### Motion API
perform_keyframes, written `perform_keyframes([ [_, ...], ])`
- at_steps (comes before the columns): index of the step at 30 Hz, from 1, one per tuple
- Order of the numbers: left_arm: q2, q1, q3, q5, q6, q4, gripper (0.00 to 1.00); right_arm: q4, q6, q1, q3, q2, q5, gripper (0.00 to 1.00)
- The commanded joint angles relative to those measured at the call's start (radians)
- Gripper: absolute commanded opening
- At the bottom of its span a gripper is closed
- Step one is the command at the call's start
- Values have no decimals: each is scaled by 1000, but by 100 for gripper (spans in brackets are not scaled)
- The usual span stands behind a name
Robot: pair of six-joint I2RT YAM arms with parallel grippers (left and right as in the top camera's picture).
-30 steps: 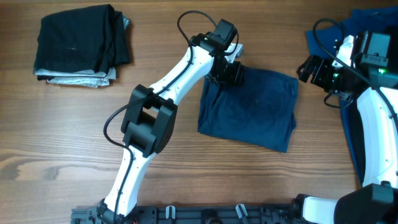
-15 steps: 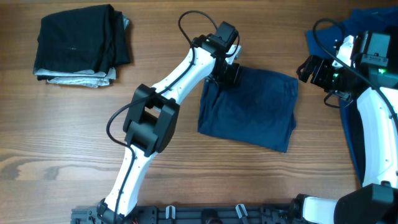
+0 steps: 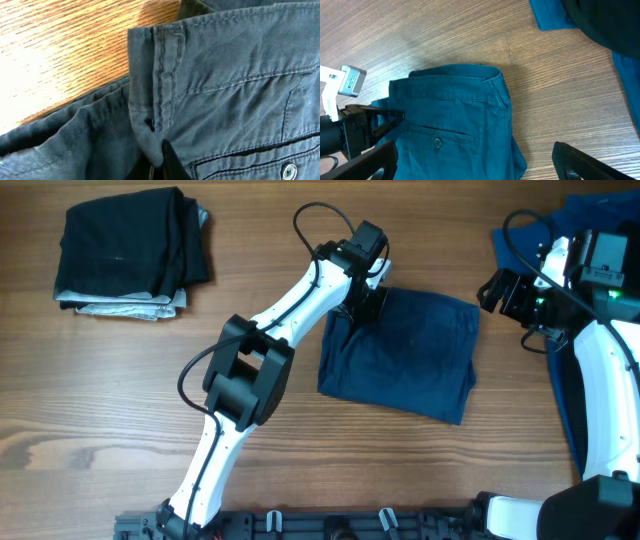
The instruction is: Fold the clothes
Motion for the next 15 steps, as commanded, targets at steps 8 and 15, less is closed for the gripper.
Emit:
perform_keyframes([
  [8,-135,6,14,-172,10,-66,4,0,6,0,-2,9,17,100],
  [15,-146,17,14,-240,6,-89,4,0,7,0,-2,9,17,100],
])
